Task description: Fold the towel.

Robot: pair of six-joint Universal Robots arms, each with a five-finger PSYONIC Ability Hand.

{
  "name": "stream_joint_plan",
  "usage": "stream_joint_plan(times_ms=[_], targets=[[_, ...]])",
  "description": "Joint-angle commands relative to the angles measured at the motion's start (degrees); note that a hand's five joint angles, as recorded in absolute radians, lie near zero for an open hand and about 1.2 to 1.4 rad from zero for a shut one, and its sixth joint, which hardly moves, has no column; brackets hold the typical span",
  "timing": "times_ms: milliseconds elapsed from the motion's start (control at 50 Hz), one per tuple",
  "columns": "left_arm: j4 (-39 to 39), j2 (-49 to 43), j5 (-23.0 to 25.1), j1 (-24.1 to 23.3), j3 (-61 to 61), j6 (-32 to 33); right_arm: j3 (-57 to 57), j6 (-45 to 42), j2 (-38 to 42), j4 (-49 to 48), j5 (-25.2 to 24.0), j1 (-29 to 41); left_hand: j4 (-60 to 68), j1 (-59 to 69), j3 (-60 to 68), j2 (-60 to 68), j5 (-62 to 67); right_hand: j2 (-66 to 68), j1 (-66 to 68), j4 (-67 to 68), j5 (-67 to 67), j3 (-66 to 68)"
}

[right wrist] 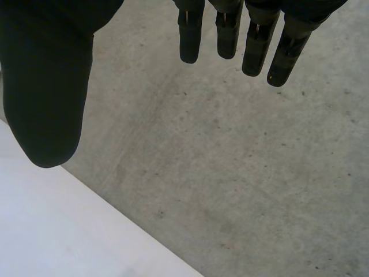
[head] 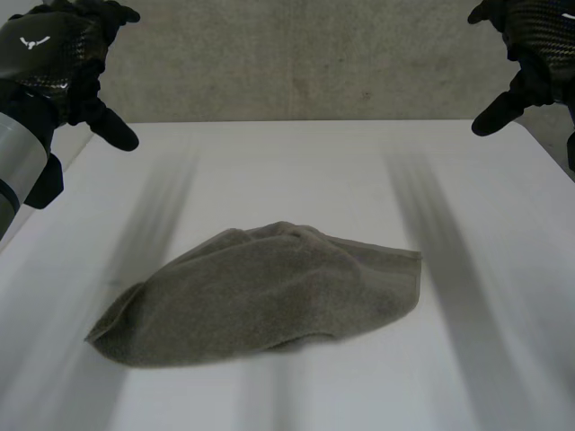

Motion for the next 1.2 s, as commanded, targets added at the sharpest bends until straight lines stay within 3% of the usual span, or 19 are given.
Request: stream_joint_plan(times_ms=[20, 160, 260, 300, 420, 640, 680, 780, 820, 840, 860, 880, 900, 940, 1080, 1160, 1200], targets=[[-0.53, -2.39, -0.28, -0.78, -0.17, 0.0, -0.66, 0.16, 3.6, 1.23, -3.55, 0.58, 3.41, 2.89, 3.54, 3.48, 1.36, -3.88, -4.39, -3.51, -3.93, -2.38], [-4.4, -6.88, -0.64, -1.22, -2.02, -0.35, -2.6, -1.68, 10.03, 6.77, -8.49, 0.67, 3.07, 2.55, 3.21, 3.14, 1.02, -3.88, -4.39, -3.51, -3.93, -2.38], [-6.16, -10.05, -0.99, 0.8, -4.57, -0.61, -5.93, -3.44, 20.2, 10.81, -11.64, 1.81, 2.56, 2.05, 2.7, 2.64, 0.52, -3.88, -4.39, -3.51, -3.93, -2.38], [-6.07, -12.15, -0.73, 4.12, -7.37, -0.52, -6.46, -3.53, 22.75, 10.9, -12.44, 2.25, 2.73, 2.21, 2.87, 2.8, 0.68, -3.88, -4.39, -3.51, -3.93, -2.38], [-5.19, -18.91, -0.55, 6.94, -9.4, -0.52, -9.27, -4.75, 32.33, 9.68, -15.25, 4.18, 3.23, 2.72, 3.37, 3.31, 1.19, -3.88, -4.39, -3.51, -3.93, -2.38], [-5.19, -27.1, -0.11, 7.21, -9.66, -0.44, -15.95, -5.11, 45.09, 7.57, -15.43, 7.61, 4.75, 4.23, 4.89, 4.82, 2.7, -3.88, -4.39, -3.51, -3.93, -2.38], [-5.1, -29.02, -0.2, 7.13, -9.4, -0.44, -16.04, -5.02, 45.71, 7.3, -15.34, 8.13, 11.27, 10.75, 11.41, 11.34, 9.22, -3.88, -4.39, -3.51, -3.93, -2.38], [-3.96, -31.31, -0.2, 7.13, -8.09, -0.17, -16.75, -4.76, 46.94, 6.16, -15.17, 9.37, 25.91, 25.39, 26.05, 25.98, 23.86, 7.48, 6.97, 7.84, 7.42, 8.98], [-3.09, -32.1, -0.2, 7.04, -7.3, -0.17, -17.62, -4.76, 47.82, 5.2, -15.08, 10.33, 32.11, 31.59, 32.25, 32.18, 30.06, 31.89, 31.38, 32.25, 31.83, 33.39], [-2.21, -32.63, -0.2, 6.86, -6.68, -0.09, -17.63, -4.76, 47.82, 5.19, -15.08, 10.34, 43.83, 43.31, 43.96, 43.9, 41.78, 32.04, 31.52, 32.4, 31.98, 33.53], [-2.2, -32.64, -0.2, 6.86, -6.68, -0.09, -18.41, -4.76, 47.99, 4.67, -15.08, 10.86, 43.94, 43.43, 44.08, 44.02, 41.9, 48.86, 48.34, 49.22, 48.8, 50.35], [-1.16, -32.81, -0.2, 6.51, -6.07, 0.09, -18.42, -4.76, 48.0, 4.67, -15.08, 10.86, 56.77, 56.25, 56.91, 56.84, 54.72, 49.03, 48.51, 49.39, 48.97, 50.52], [0.07, -32.73, -0.29, 6.16, -5.28, 0.18, -19.55, -4.41, 47.91, 4.14, -15.08, 11.12, 65.06, 64.54, 65.19, 65.13, 63.01, 65.18, 64.67, 65.55, 65.12, 66.68], [1.39, -32.46, -0.37, 5.9, -4.14, 0.27, -20.79, -4.23, 47.82, 3.79, -15.17, 11.13, 70.28, 69.76, 70.42, 70.35, 68.23, 66.12, 65.61, 66.49, 66.07, 67.62], [6.76, -30.0, -0.46, 2.47, 3.34, 0.27, -29.74, -3.01, 47.21, -2.69, -13.95, 11.21, 70.33, 69.81, 70.47, 70.4, 68.28, 66.12, 65.61, 66.49, 66.07, 67.62], [13.68, -27.46, -0.37, 1.33, 9.22, 0.27, -31.6, -1.15, 44.48, -11.15, -8.93, 11.13, 70.33, 69.81, 70.47, 70.4, 68.28, 66.12, 65.61, 66.49, 66.07, 67.62], [17.54, -26.32, -0.37, 1.15, 9.93, 0.27, -29.42, 0.16, 40.11, -23.4, -2.89, 10.78, 70.33, 69.81, 70.47, 70.4, 68.28, 66.12, 65.61, 66.49, 66.07, 67.62]])
